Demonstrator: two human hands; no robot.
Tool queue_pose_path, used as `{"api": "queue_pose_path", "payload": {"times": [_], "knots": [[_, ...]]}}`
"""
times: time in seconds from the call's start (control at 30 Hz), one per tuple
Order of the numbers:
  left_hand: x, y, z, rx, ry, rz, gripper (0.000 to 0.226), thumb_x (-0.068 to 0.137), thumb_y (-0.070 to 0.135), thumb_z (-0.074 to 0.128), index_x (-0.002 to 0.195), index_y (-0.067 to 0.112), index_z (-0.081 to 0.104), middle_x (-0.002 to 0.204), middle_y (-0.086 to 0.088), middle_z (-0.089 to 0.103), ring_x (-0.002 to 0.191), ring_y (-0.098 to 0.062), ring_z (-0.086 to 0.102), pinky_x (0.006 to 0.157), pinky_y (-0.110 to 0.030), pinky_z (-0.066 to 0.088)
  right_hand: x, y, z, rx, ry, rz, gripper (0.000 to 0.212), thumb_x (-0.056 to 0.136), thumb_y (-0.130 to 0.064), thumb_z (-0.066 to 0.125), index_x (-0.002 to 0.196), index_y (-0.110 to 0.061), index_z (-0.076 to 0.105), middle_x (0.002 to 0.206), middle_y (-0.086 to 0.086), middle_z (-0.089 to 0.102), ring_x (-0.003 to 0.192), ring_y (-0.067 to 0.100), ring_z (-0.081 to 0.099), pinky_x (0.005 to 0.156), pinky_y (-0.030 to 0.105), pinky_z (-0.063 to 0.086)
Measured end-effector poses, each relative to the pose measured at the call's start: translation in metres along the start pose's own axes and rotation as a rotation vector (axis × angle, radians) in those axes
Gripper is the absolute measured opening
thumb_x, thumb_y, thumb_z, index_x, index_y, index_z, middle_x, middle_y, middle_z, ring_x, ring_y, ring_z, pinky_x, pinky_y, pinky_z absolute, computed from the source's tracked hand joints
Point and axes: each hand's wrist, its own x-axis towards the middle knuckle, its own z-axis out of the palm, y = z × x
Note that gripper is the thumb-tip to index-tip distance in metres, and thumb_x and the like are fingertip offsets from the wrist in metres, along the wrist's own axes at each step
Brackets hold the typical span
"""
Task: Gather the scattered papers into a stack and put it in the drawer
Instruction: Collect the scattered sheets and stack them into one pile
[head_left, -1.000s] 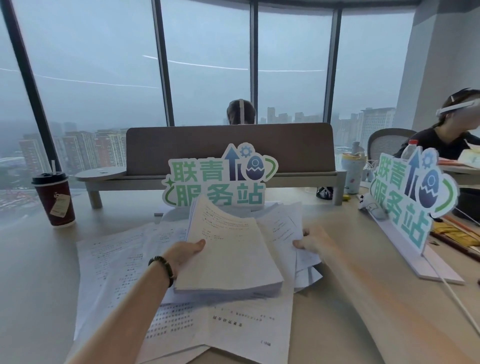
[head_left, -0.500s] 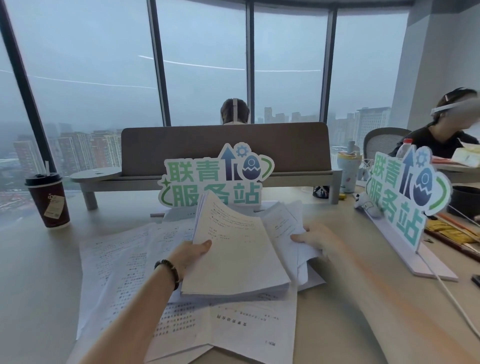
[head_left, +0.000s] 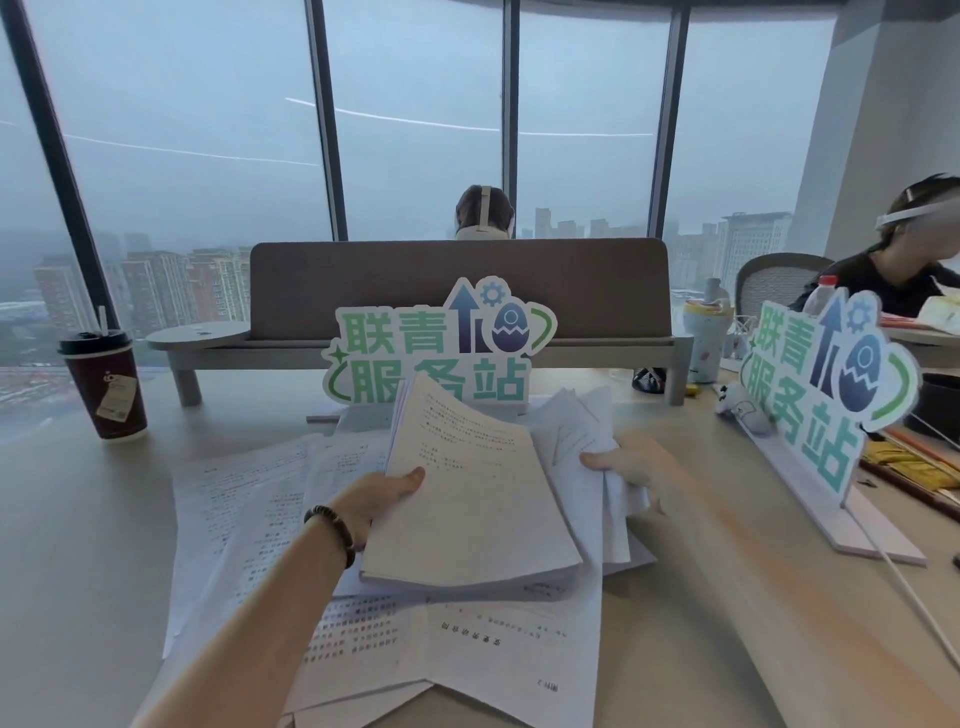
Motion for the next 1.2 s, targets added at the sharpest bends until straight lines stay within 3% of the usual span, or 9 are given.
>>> {"api": "queue_pose_path", "payload": {"times": [0.07,0.23,0.43,0.6,0.7,0.87,0.97,1.1,1.2], "knots": [[-0.001,-0.001,0.001,0.007,0.006,-0.004,0.019,0.095,0.021,0.063,0.103,0.004,0.065,0.093,-0.014,0.071,0.080,-0.030,0.068,0.065,-0.037,0.056,-0.003,-0.012,-0.001,0.084,-0.017,-0.058,0.016,0.088,-0.014,0.073,0.102,-0.007,0.068,0.095,0.005,0.072,0.083,0.018,0.067,0.067,0.027,0.050],[0.000,-0.003,0.003,0.028,0.033,-0.018,0.015,0.095,0.020,0.065,0.092,0.006,0.064,0.088,-0.014,0.069,0.077,-0.029,0.066,0.068,-0.039,0.055,-0.002,-0.044,-0.001,0.142,-0.047,-0.107,0.026,0.081,-0.014,0.080,0.105,-0.005,0.073,0.097,0.010,0.077,0.094,0.030,0.074,0.095,0.048,0.055],[0.001,-0.005,-0.002,0.026,0.032,-0.052,0.029,0.092,0.022,0.068,0.111,0.001,0.066,0.113,-0.024,0.069,0.105,-0.041,0.066,0.096,-0.056,0.051,-0.015,-0.082,0.000,0.116,-0.081,-0.204,0.023,0.084,-0.019,0.078,0.103,-0.007,0.074,0.091,0.005,0.078,0.088,0.025,0.076,0.088,0.042,0.059],[0.002,-0.005,-0.002,0.016,0.049,-0.046,0.033,0.094,0.021,0.066,0.118,-0.002,0.064,0.108,-0.022,0.070,0.089,-0.036,0.067,0.078,-0.044,0.056,-0.026,-0.106,-0.003,0.127,-0.103,-0.247,0.018,0.086,-0.018,0.076,0.100,-0.006,0.074,0.092,0.008,0.078,0.088,0.027,0.075,0.086,0.043,0.060],[0.000,-0.003,0.000,0.038,0.061,-0.028,0.033,0.093,0.023,0.067,0.118,0.000,0.063,0.110,-0.021,0.070,0.093,-0.036,0.068,0.081,-0.045,0.056,-0.034,-0.118,-0.008,0.157,-0.123,-0.272,0.020,0.086,-0.018,0.076,0.101,-0.005,0.073,0.096,0.010,0.078,0.085,0.026,0.075,0.079,0.039,0.062],[-0.003,0.000,0.001,0.035,0.057,0.022,0.025,0.095,0.023,0.065,0.112,0.005,0.061,0.099,-0.014,0.070,0.089,-0.032,0.067,0.082,-0.042,0.055,-0.048,-0.140,-0.024,0.333,-0.200,-0.333,0.041,0.082,-0.019,0.078,0.116,0.001,0.067,0.112,0.018,0.073,0.099,0.033,0.071,0.091,0.046,0.057],[-0.005,0.001,0.000,0.013,0.045,0.038,0.033,0.095,0.022,0.063,0.121,0.001,0.061,0.112,-0.018,0.069,0.094,-0.033,0.067,0.080,-0.040,0.056,-0.056,-0.151,-0.033,0.394,-0.296,-0.359,0.056,0.078,-0.028,0.076,0.124,0.001,0.064,0.109,0.015,0.073,0.090,0.029,0.073,0.079,0.039,0.060],[-0.006,0.001,-0.005,-0.043,0.025,0.029,0.038,0.095,0.022,0.064,0.123,-0.003,0.062,0.116,-0.022,0.069,0.104,-0.038,0.067,0.094,-0.051,0.053,-0.065,-0.157,-0.047,0.510,-0.384,-0.323,0.037,0.087,-0.030,0.067,0.115,-0.008,0.068,0.097,0.009,0.074,0.077,0.023,0.072,0.071,0.034,0.061],[-0.010,0.004,-0.006,-0.086,-0.046,0.035,0.036,0.096,0.025,0.061,0.121,0.000,0.063,0.108,-0.020,0.072,0.092,-0.034,0.070,0.077,-0.044,0.060,-0.059,-0.153,-0.051,0.537,-0.353,-0.290,0.028,0.092,-0.030,0.062,0.109,-0.008,0.069,0.090,0.009,0.074,0.070,0.022,0.073,0.063,0.032,0.062]]}}
